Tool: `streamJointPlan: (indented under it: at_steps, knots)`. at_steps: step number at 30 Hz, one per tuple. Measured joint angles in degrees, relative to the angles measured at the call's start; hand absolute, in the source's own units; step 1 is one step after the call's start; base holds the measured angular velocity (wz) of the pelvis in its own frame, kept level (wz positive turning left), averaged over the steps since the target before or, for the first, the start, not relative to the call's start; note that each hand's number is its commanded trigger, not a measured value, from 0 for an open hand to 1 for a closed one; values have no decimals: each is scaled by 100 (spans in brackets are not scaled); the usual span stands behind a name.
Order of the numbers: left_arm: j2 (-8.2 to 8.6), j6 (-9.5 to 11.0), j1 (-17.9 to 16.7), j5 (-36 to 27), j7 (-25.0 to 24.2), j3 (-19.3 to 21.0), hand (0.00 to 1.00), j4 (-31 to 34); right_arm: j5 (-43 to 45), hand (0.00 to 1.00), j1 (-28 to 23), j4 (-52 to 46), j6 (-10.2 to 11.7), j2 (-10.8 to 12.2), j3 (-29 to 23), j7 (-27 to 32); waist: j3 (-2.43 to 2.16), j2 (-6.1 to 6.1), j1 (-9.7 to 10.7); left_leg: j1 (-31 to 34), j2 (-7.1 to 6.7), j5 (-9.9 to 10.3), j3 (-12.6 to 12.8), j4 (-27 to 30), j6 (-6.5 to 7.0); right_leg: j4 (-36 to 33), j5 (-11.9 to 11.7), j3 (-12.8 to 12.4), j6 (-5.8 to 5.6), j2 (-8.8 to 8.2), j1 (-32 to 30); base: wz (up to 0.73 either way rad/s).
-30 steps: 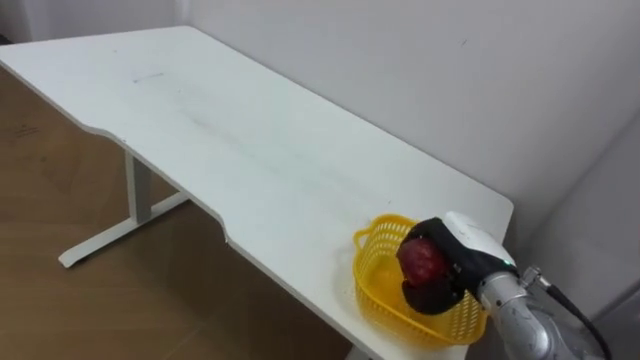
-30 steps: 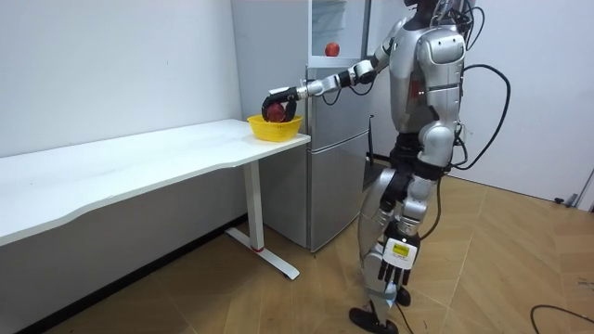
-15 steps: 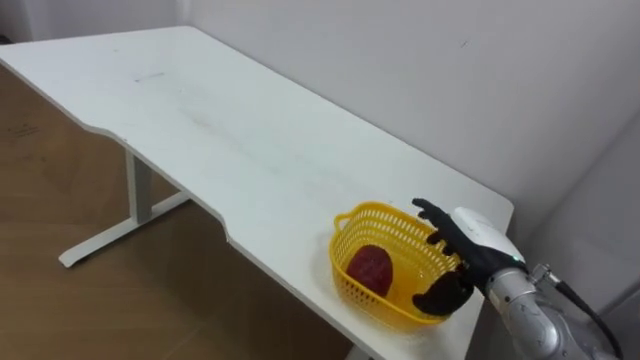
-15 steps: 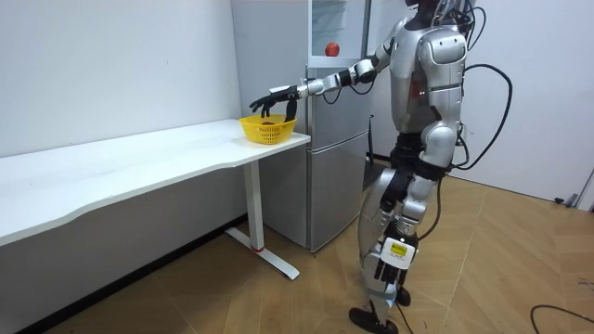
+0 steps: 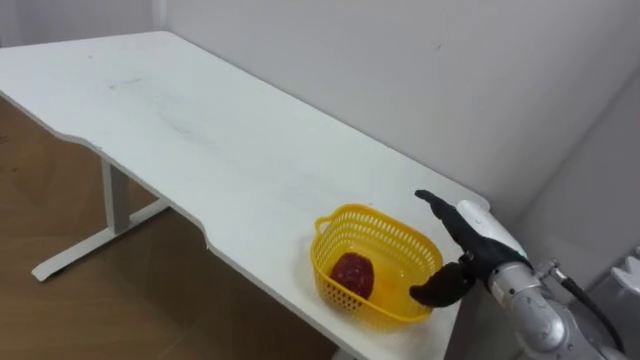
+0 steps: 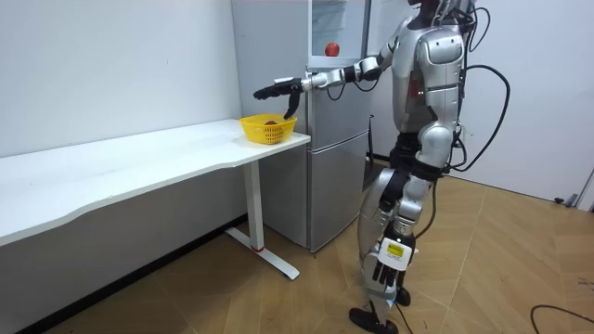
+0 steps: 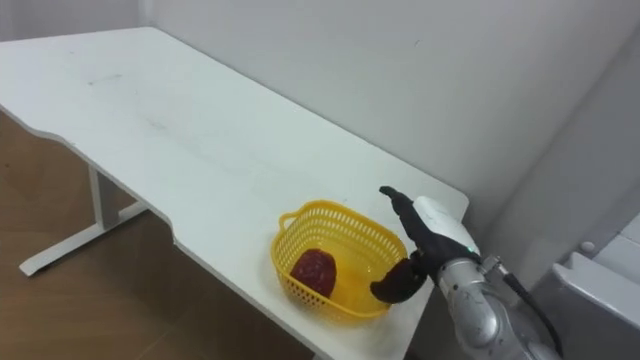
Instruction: Retrieve from the upper fridge
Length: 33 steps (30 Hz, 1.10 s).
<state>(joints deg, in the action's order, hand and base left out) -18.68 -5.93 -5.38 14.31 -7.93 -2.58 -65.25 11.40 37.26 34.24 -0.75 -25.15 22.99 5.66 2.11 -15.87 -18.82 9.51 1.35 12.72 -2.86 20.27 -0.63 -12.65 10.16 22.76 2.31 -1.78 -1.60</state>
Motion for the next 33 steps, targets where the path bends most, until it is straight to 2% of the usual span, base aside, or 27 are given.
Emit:
streamJointPlan:
  at_steps: [6, 9, 11, 14, 15, 17, 19, 21, 22, 25, 27, 28, 30, 31, 32, 33]
  knots:
    - [29, -39, -236, 39, -1, 142, 0, -8, -62, 0, -36, -730, -12, -5, -257, 76, -41, 98, 196, -217, 14, 7, 110, -57, 6, 9, -5, -77, -8, 28, 137, -9]
    - [92, -70, -368, 36, 29, 143, 0, -3, -225, 0, -95, -1185, 0, -5, -432, 124, -65, 231, 308, -382, 7, 35, 131, -85, 21, 19, -14, -91, -24, 28, 280, -7]
    - [134, -73, -492, 45, 49, 199, 0, 19, -298, 0, -201, -1445, 37, -7, -576, 214, -98, 343, 329, -559, 9, 34, 198, -171, 24, 27, -14, -148, -31, 20, 388, -14]
    - [186, -18, -746, 163, 50, 396, 0, 159, -104, 0, -526, -2109, 105, -9, -871, 296, -198, 403, 454, -695, 5, 19, 256, -295, 26, 103, -19, -205, -39, 13, 482, -10]
    - [199, -14, -785, 163, 50, 433, 0, 177, -110, 0, -591, -2254, 136, -9, -907, 332, -206, 431, 475, -732, 6, 19, 270, -312, 25, 106, -19, -225, -39, 14, 502, -12]
    - [262, 8, -904, 162, 66, 485, 0, 188, -216, 0, -756, -2757, 242, -11, -1001, 424, -211, 559, 605, -875, 8, 18, 316, -376, 24, 114, -19, -286, -42, -2, 593, -14]
    - [303, 12, -924, 161, 77, 494, 0, 179, -235, 0, -757, -2997, 285, -11, -1096, 499, -178, 639, 640, -987, 18, 4, 415, -474, 14, 113, -19, -389, -42, 6, 639, -26]
    - [349, 18, -963, 160, 99, 493, 0, 132, -195, 0, -757, -3212, 289, -10, -1178, 606, -190, 725, 726, -1050, 27, 3, 475, -495, 15, 105, -17, -509, -45, 22, 656, -19]
    - [382, 33, -954, 160, 97, 493, 0, 132, -188, 0, -799, -3451, 304, -4, -1279, 629, -178, 789, 766, -1093, 34, 5, 517, -501, 18, 99, -16, -542, -47, 28, 661, -16]
    - [403, 153, -974, 161, 99, 493, 0, 122, -173, 0, -1253, -4309, 523, 0, -1516, 773, -141, 889, 884, -1177, 42, 13, 584, -543, 27, 91, -12, -549, -53, 29, 717, -11]
    - [405, 169, -1023, 163, 101, 497, 0, 111, -107, 0, -1492, -4601, 631, 0, -1560, 868, -152, 932, 961, -1275, 32, 11, 599, -613, 27, 92, 0, -558, -73, 32, 772, -8]
    - [418, 172, -1037, 162, 103, 521, 0, 111, -105, 0, -1654, -4777, 660, 7, -1650, 876, -167, 958, 1047, -1351, 34, 11, 651, -667, 27, 101, 2, -616, -76, 40, 804, -23]
    - [476, 214, -1098, 158, 113, 556, 0, 110, -107, 0, -1934, -5057, 724, 69, -1805, 889, -188, 1027, 1065, -1489, 40, 15, 757, -735, 34, 109, 7, -741, -85, 55, 857, -28]
    - [506, 244, -1156, 157, 113, 563, 0, 111, -107, 0, -2112, -5262, 739, 98, -1883, 912, -211, 1072, 1138, -1530, 32, 19, 758, -766, 40, 109, 15, -828, -97, 57, 871, -15]
    - [522, 259, -1182, 157, 112, 568, 0, 111, -111, 0, -2268, -5493, 754, 147, -2018, 918, -219, 1097, 1252, -1529, 30, 21, 759, -765, 44, 109, 16, -840, -99, 59, 867, -9]
    - [526, 262, -1197, 160, 112, 569, 0, 111, -107, 0, -2311, -5584, 767, 178, -2069, 935, -218, 1112, 1282, -1532, 30, 21, 765, -764, 44, 109, 16, -846, -99, 60, 867, -8]
